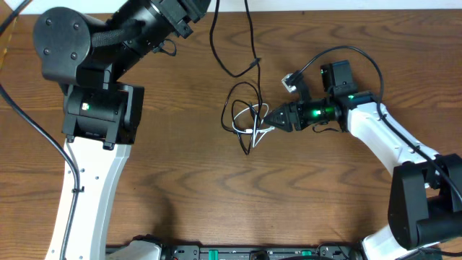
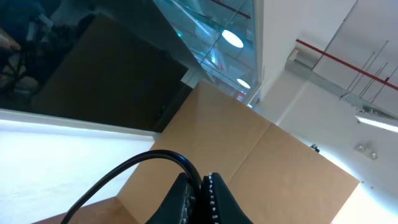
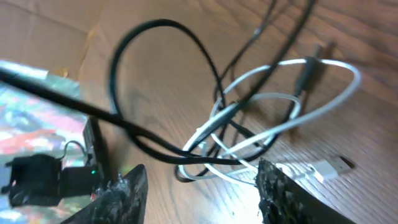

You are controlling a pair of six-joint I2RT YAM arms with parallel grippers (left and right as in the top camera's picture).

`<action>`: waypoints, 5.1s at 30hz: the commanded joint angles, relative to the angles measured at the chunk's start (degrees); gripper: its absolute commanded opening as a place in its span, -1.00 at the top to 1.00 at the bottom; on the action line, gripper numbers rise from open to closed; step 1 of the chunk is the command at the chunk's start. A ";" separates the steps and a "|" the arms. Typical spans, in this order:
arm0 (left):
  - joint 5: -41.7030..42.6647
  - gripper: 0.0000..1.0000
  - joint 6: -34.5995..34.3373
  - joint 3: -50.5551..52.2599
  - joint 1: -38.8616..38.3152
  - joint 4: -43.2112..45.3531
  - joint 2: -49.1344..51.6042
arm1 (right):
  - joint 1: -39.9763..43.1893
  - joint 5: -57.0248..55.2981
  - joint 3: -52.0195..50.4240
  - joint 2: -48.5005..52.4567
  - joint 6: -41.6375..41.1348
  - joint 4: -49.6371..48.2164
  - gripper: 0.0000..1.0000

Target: Untangle cables

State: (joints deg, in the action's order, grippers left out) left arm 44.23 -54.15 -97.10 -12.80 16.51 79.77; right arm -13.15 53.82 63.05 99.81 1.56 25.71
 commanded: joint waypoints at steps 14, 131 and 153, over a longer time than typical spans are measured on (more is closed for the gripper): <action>0.11 0.85 -0.15 -0.76 0.26 0.28 -0.81 | -6.67 -10.60 0.22 0.50 0.55 -5.70 0.86; -19.04 0.86 31.65 -1.44 2.45 -25.20 -16.81 | 10.84 -14.84 27.96 0.28 3.74 34.91 -0.66; 7.72 0.85 10.86 -1.44 2.49 -20.04 -10.62 | 0.37 16.28 30.47 -9.05 15.67 10.64 -0.81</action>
State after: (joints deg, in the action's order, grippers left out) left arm 47.97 -39.33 -98.00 -10.59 -4.08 69.65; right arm -11.94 67.11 93.23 90.54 16.16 37.47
